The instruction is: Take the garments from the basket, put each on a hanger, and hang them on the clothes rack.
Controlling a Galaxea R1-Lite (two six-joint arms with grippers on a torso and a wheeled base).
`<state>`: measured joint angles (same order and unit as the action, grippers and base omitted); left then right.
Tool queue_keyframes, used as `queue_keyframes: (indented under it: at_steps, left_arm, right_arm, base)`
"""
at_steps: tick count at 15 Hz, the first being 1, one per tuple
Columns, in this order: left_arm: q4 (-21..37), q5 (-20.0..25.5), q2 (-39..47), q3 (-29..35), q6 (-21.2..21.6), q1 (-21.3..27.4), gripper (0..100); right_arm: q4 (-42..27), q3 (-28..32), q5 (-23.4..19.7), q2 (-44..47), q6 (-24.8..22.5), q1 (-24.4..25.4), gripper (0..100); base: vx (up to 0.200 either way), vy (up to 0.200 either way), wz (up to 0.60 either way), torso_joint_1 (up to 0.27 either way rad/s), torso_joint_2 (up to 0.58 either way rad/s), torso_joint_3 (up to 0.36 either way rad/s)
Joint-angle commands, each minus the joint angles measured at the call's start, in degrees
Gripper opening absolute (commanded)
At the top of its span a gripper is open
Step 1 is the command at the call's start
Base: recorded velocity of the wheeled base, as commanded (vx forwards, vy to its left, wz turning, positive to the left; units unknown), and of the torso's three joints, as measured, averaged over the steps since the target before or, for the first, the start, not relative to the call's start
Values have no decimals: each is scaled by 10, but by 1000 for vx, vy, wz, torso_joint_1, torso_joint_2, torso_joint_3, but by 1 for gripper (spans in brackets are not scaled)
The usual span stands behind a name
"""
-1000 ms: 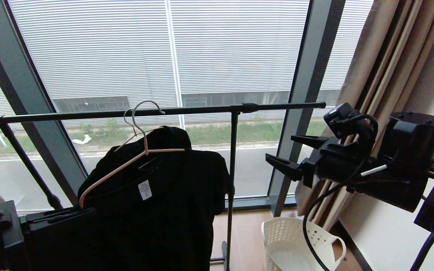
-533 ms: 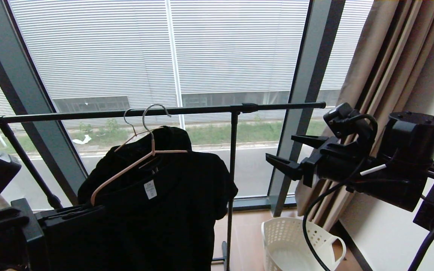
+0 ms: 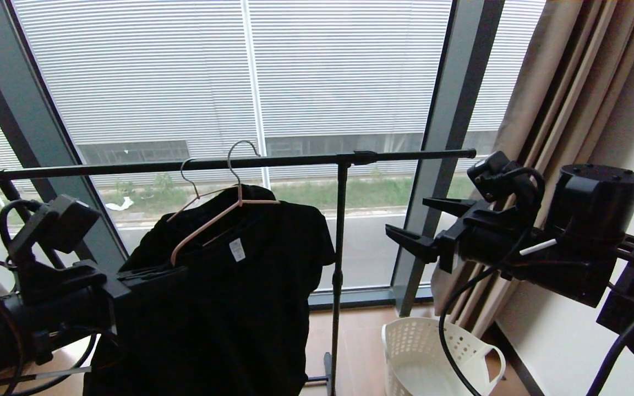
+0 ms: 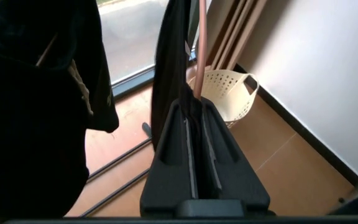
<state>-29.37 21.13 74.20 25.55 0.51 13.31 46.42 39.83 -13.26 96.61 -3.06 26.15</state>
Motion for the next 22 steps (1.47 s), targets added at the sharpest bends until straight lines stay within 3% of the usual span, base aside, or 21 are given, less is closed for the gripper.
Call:
queue_keyframes:
  at_steps: [1, 3, 5, 8, 12, 14, 17, 22]
  left_arm:
    - [-35, -4, 81, 2, -1, 1, 0]
    - [-60, -14, 105, 6, -5, 1, 0]
    - [-131, -28, 151, 13, -27, 8, 0]
    - [-148, -51, 197, 39, -53, 24, 0]
    - [-183, -66, 241, 57, -57, 37, 0]
    - [-264, -86, 299, 71, -59, 44, 0]
    - [-296, -143, 350, 102, -76, 62, 0]
    - [-327, -146, 395, 133, -104, 75, 0]
  right_arm:
    - [1, 9, 0, 15, 0, 0, 100]
    - [1, 14, 0, 16, 0, -1, 100]
    - [0, 23, 0, 16, -2, -1, 100]
    - [1, 24, 0, 15, -2, -1, 100]
    - [0, 24, 0, 15, -2, 0, 100]
    - [1, 24, 0, 16, -3, 1, 100]
    - [0, 24, 0, 16, -5, 2, 100]
    - [0, 24, 0, 18, -14, 3, 100]
  base:
    - [0, 0, 0, 0, 0, 0]
    - [0, 0, 0, 0, 0, 0]
    - [0, 0, 0, 0, 0, 0]
    - [0, 0, 0, 0, 0, 0]
    - [0, 0, 0, 0, 0, 0]
    - [0, 0, 0, 0, 0, 0]
    - [0, 0, 0, 0, 0, 0]
    - [0, 0, 0, 0, 0, 0]
